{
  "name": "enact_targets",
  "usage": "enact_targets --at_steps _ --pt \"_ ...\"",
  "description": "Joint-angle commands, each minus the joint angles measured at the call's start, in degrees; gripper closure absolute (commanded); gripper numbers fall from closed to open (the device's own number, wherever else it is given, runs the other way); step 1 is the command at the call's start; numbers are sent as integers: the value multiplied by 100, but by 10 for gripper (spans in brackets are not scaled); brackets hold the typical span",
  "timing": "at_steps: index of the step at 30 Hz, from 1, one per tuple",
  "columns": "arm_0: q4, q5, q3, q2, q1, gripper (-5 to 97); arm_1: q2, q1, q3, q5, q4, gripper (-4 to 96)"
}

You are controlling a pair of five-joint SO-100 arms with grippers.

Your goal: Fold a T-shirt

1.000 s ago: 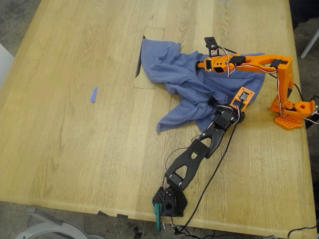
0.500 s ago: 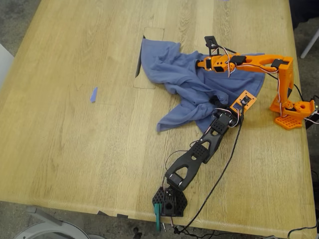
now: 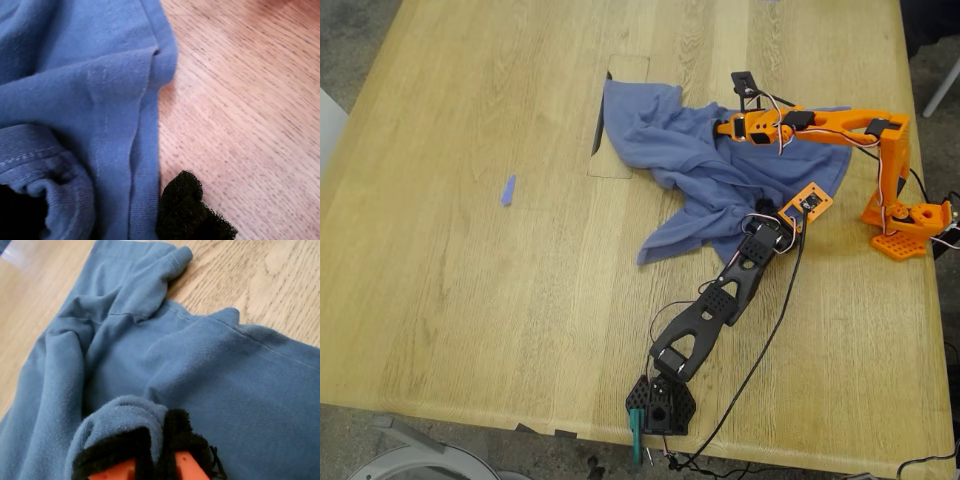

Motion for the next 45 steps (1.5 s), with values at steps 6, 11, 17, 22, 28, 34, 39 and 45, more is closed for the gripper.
enact_targets --at_steps 6,11,17,22,28,34,39,45 --pt "290 167 -158 -97 -475 560 598 70 44 -35 18 915" --pt "290 220 -158 -88 -694 620 606 44 18 -44 44 915" --pt "44 272 -167 -88 -967 749 659 9 -70 -53 132 915" --pt "237 220 -167 -44 -1063 788 835 62 -35 -62 255 915" --pt "598 62 -158 44 -1125 872 923 53 -18 -70 334 915" --pt "879 -229 -158 97 -1160 917 1055 26 0 -88 492 915" --pt "1547 -501 -149 202 -1081 917 1178 18 9 -114 659 915" --pt "1969 -712 -149 255 -1028 917 1450 0 290 -141 615 915"
